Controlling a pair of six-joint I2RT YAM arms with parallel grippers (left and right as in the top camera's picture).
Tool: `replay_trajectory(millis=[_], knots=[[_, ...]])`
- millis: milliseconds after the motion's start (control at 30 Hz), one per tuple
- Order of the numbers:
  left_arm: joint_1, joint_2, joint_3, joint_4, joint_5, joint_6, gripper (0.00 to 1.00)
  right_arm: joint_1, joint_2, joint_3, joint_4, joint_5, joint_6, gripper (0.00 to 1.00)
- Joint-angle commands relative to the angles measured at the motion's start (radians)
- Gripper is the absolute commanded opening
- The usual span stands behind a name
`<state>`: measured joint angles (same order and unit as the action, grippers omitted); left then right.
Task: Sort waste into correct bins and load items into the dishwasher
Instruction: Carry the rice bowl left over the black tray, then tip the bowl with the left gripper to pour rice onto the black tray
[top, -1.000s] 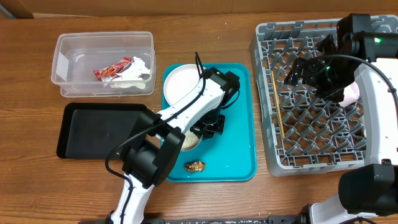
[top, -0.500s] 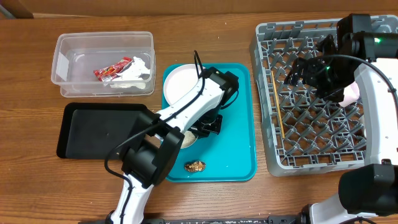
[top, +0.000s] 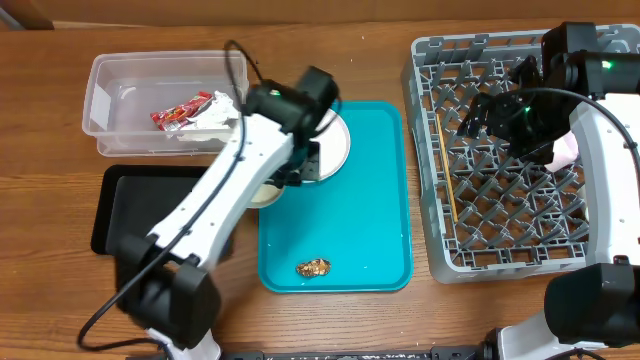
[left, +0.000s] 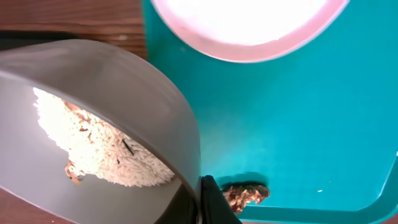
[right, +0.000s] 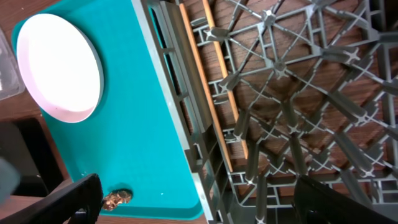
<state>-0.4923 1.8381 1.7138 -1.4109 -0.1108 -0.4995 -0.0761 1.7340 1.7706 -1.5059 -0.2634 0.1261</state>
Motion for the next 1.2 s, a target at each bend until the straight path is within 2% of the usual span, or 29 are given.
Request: replay_trajectory(millis=[0,300,733,833,1067,1167], knots=[[0.055,-0.058,0.005,-0.002,0.010,0.028,0.05,0.003,-0.029,-0.003,0.000,0.010,-0.002,1.00],[0.208,-0.089,-0.037,-0.002,0.137,0.135,0.04,0.003,-0.029,-0.003,-0.001,0.010,-0.002,1.00],[0.513,-0.092,-0.286,0.154,0.379,0.322,0.05,0.003,-0.029,-0.003,-0.004,0.020,-0.002,1.00],[0.592,-0.092,-0.316,0.187,0.504,0.415,0.04,0.003,-0.029,-0.003,-0.003,0.020,-0.002,1.00],[0.766,-0.092,-0.387,0.207,0.890,0.729,0.04,0.003,-0.029,-0.003,-0.004,0.020,-0.002,1.00],[0.832,-0.092,-0.416,0.206,1.009,0.832,0.04,0.003,-0.029,-0.003,-0.005,0.020,-0.002,1.00]])
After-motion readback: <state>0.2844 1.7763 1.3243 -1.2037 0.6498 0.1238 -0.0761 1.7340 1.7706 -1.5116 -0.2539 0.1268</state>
